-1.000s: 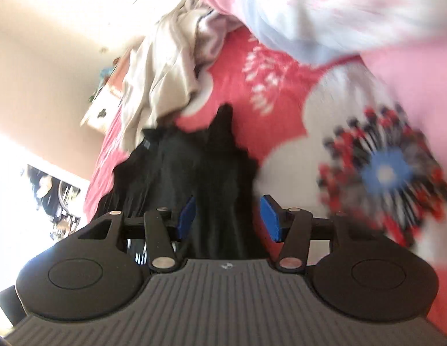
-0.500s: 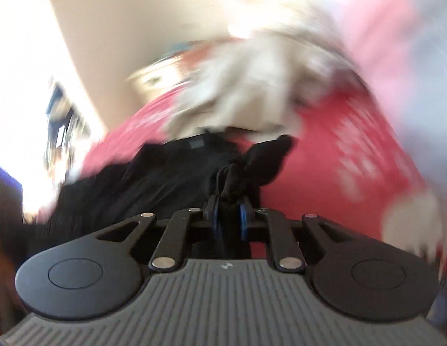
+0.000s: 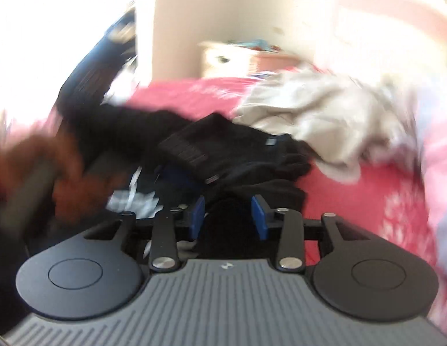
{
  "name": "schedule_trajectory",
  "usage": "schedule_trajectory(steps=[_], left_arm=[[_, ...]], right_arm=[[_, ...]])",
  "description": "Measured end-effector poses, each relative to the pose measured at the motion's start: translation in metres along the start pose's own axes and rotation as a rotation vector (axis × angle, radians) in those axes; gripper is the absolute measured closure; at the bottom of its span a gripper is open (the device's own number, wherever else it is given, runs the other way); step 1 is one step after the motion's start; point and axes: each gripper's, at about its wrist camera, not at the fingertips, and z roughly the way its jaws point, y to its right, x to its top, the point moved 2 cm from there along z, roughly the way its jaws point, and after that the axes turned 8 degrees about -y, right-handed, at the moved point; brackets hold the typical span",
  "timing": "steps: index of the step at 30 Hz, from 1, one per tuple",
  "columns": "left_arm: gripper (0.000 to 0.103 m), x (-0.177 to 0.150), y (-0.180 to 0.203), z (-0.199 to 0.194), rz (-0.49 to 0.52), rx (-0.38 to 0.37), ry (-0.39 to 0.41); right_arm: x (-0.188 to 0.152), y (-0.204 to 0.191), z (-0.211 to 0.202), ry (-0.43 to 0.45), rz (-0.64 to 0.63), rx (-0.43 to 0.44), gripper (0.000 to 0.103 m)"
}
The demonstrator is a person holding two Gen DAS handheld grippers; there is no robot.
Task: Fold clothes
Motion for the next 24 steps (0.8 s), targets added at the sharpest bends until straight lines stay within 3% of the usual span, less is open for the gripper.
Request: schedule_trajectory(steps=[4, 7, 9, 10, 12, 14, 20, 22, 24], left_arm=[[0.057, 0.001, -0.002, 0.001, 0.012, 0.007, 0.000], [0.057, -0.002, 0.000, 0.002, 0.034, 0.020, 0.009], [0.057, -0.005, 0.002, 0.002, 0.057, 0.032, 0.020], [0.057, -0.007, 0.003, 0.002, 0.070, 0.038, 0.025], [0.056, -0.008, 0.007, 0.003, 0.098, 0.052, 0.030], [0.056, -0.007, 0.009, 0.004, 0.108, 0.060, 0.032], [0.056, -0.005, 0.009, 0.006, 0.106, 0.062, 0.030], [0.056, -0.004, 0.010, 0.007, 0.110, 0.067, 0.032], [0.056, -0.004, 0.011, 0.009, 0.116, 0.075, 0.035]], right_arm=[[0.009, 0.072, 0.020, -0.029, 0.460, 0.112, 0.062], [0.001, 0.101, 0.044, -0.068, 0.691, 0.210, 0.062], [0.003, 0.099, 0.052, -0.070, 0.694, 0.237, 0.068], [0.005, 0.095, 0.052, -0.064, 0.672, 0.243, 0.087], [0.011, 0.083, 0.041, -0.026, 0.584, 0.207, 0.096], [0.014, 0.072, 0.020, 0.039, 0.490, 0.124, 0.099], [0.008, 0.066, -0.035, 0.141, 0.244, -0.354, 0.099], [-0.005, 0.080, -0.029, 0.058, 0.204, -0.517, 0.098], [-0.020, 0.099, -0.014, -0.049, 0.250, -0.613, 0.098]])
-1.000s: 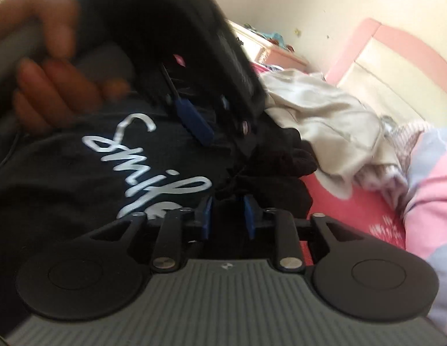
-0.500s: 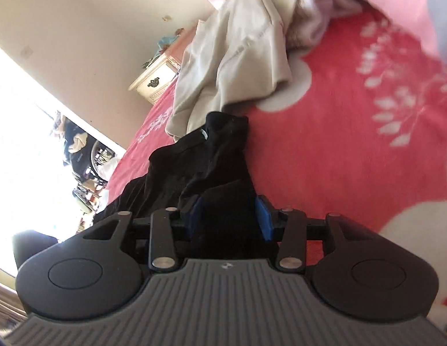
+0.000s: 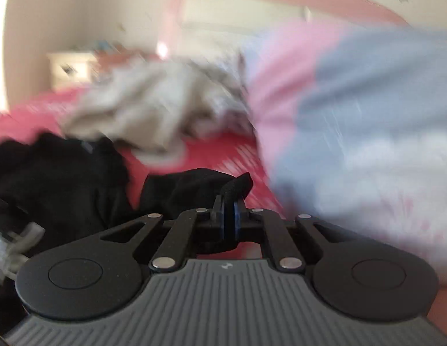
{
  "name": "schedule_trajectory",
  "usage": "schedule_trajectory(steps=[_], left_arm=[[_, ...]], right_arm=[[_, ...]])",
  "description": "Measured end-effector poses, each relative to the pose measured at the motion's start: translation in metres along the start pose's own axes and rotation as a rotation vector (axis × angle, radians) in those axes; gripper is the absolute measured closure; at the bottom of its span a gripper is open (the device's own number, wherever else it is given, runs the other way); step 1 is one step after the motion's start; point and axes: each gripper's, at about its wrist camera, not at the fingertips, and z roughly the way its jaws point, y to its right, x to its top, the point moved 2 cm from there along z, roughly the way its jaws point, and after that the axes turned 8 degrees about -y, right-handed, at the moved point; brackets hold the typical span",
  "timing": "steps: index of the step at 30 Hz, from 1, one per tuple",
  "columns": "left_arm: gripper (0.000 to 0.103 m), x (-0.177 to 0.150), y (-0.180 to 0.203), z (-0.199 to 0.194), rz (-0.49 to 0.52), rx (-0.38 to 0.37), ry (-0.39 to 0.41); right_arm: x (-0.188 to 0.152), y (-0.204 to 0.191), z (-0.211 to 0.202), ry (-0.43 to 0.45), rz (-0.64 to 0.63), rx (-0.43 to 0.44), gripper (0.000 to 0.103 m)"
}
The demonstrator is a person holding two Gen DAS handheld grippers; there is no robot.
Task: Fold clothes
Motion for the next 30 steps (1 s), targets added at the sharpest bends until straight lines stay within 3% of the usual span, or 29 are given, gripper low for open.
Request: schedule_trajectory(steps=[4, 8, 10, 16, 19, 23, 30], left_arm=[[0.056, 0.000, 0.002, 0.001, 0.011, 0.011, 0.005], [0.056, 0.000, 0.002, 0.003, 0.019, 0.016, 0.008], [0.056, 0.000, 0.002, 0.003, 0.017, 0.017, 0.008], [0.056, 0.000, 0.002, 0.004, 0.032, 0.012, 0.006], [0.055, 0.000, 0.001, 0.005, 0.032, 0.009, 0.006], [0.054, 0.000, 0.003, 0.005, 0.035, 0.015, 0.003], [0.054, 0.000, 0.002, 0.004, 0.031, 0.010, 0.004]], right_arm=[[-0.017, 0.021, 0.025, -0.110, 0.078, -0.108, 0.097], [-0.022, 0.024, 0.039, -0.164, 0.054, -0.202, 0.100], [-0.026, 0.024, 0.036, -0.187, 0.037, -0.206, 0.098], [-0.017, 0.016, -0.029, -0.087, 0.069, -0.053, 0.088], [0.000, 0.012, -0.030, -0.055, 0.066, 0.059, 0.078], [0.023, 0.007, 0.025, -0.170, 0.039, 0.131, 0.077], [0.044, 0.002, 0.089, -0.316, 0.040, 0.151, 0.077]])
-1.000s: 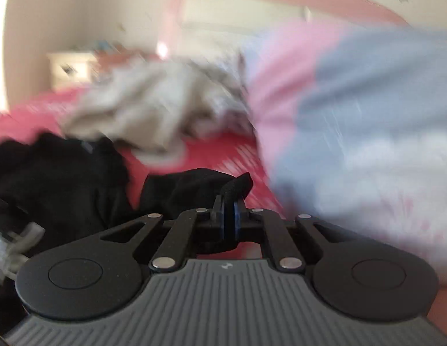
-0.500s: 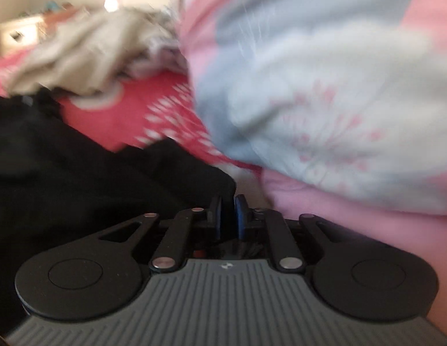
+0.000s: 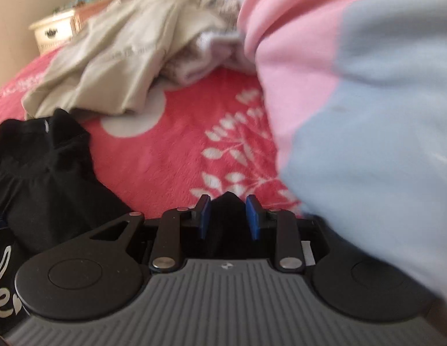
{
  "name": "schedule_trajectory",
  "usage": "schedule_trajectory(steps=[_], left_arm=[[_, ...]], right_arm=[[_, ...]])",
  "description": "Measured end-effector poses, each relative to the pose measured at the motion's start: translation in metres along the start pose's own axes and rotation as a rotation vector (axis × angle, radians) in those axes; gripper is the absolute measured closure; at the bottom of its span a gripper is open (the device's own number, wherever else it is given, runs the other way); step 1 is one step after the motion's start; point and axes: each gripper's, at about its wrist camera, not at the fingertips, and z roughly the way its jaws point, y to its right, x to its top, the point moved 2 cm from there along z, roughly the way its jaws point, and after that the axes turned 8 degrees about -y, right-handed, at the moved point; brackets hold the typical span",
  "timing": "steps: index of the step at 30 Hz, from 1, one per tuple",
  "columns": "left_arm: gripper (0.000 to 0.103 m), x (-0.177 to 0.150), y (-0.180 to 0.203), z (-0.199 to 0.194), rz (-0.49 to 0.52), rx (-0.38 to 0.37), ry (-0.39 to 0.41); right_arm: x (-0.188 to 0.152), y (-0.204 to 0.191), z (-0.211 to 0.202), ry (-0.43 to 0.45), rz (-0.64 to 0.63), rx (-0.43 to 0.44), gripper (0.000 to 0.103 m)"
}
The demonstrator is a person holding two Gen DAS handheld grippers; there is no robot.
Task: Fold clothes
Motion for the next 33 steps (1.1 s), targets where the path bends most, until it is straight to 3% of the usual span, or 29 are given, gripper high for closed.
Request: schedule_trajectory(steps=[3, 5, 6, 7, 12, 15, 17, 22, 27, 29, 33], left_arm=[[0.054, 0.001, 0.000, 0.000, -0.002, -0.001, 0.001], [0.054, 0.000, 0.000, 0.000, 0.000, -0.001, 0.003], [0.054, 0.000, 0.000, 0.000, 0.003, 0.000, 0.004], [0.054, -0.001, 0.000, 0.000, 0.007, 0.000, 0.005], [0.054, -0.001, -0.001, 0.000, 0.006, -0.003, 0.006], [0.054, -0.001, 0.000, 0.000, 0.013, 0.003, 0.006], [0.054, -0.001, 0.001, -0.001, 0.015, 0.007, 0.006], [0.054, -0.001, 0.001, -0.001, 0.016, 0.009, 0.005], [0.054, -0.001, 0.002, -0.001, 0.022, 0.015, 0.003], [0.054, -0.001, 0.002, -0.001, 0.023, 0.018, 0.002], [0.054, -0.002, 0.002, -0.002, 0.030, 0.022, 0.001]], right_arm=[[0.006, 0.001, 0.011, -0.041, 0.001, 0.009, 0.076], [0.006, 0.000, 0.011, -0.049, -0.008, 0.018, 0.086], [0.005, -0.004, 0.009, -0.047, -0.029, 0.015, 0.097], [0.003, -0.009, 0.006, -0.034, -0.063, -0.005, 0.099], [-0.001, -0.041, -0.015, 0.165, -0.273, -0.185, 0.100], [0.011, -0.051, -0.019, 0.282, -0.328, -0.274, 0.100], [0.020, -0.052, -0.012, 0.315, -0.343, -0.326, 0.100], [0.032, -0.038, 0.023, 0.277, -0.319, -0.456, 0.100], [0.023, -0.027, 0.047, 0.218, -0.395, -0.617, 0.101], [0.019, -0.030, 0.038, 0.249, -0.395, -0.571, 0.097], [0.004, -0.038, -0.022, 0.444, -0.353, -0.434, 0.070]])
